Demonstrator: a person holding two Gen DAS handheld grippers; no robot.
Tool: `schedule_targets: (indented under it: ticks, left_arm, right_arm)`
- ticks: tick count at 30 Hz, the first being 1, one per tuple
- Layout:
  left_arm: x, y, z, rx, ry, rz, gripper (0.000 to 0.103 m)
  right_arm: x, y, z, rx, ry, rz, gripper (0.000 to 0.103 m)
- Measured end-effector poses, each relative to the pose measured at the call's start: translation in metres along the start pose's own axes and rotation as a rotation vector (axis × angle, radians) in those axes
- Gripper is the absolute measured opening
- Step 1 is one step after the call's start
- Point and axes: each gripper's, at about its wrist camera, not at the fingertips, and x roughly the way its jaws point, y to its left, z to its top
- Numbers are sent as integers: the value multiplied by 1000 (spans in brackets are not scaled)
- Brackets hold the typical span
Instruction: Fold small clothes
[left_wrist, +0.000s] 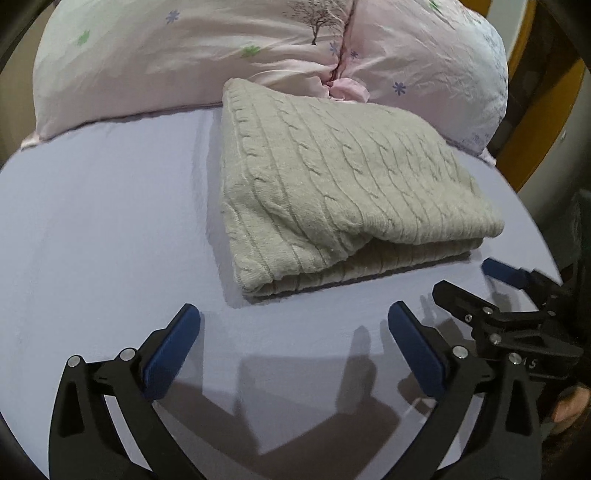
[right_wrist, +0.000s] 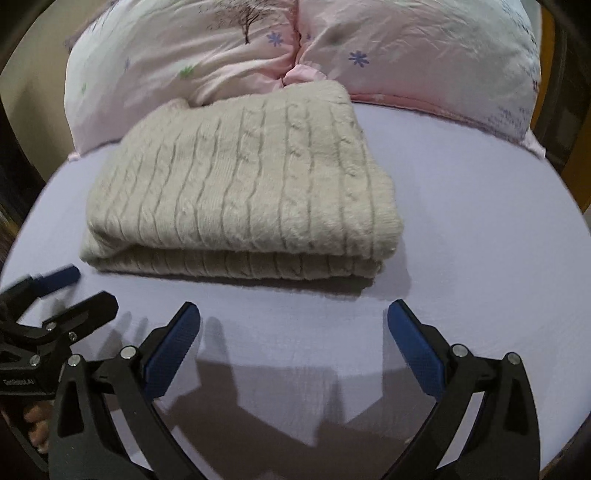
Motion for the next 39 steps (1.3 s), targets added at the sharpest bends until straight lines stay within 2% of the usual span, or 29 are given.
schedule_targets:
  ticks: [3, 7, 20, 25, 39]
  left_arm:
    - [0, -6, -2, 23, -11, 32, 102]
    - [3, -13, -4, 62, -19, 80, 102]
    - [4, -12, -4, 51, -22, 109, 102]
    - [6, -13, -6, 65, -6, 165, 102]
    - [5, -13, -7, 63, -6, 167, 102]
  right_arm:
    - [1, 6, -3, -31, 10, -49, 101]
    - [0, 4, -7, -24, 10, -54, 101]
    - [-2, -4, -8, -35, 11, -43, 101]
    - [-1, -4, -7, -36, 11, -44, 101]
    - [-1, -4, -7, -37, 10, -43, 101]
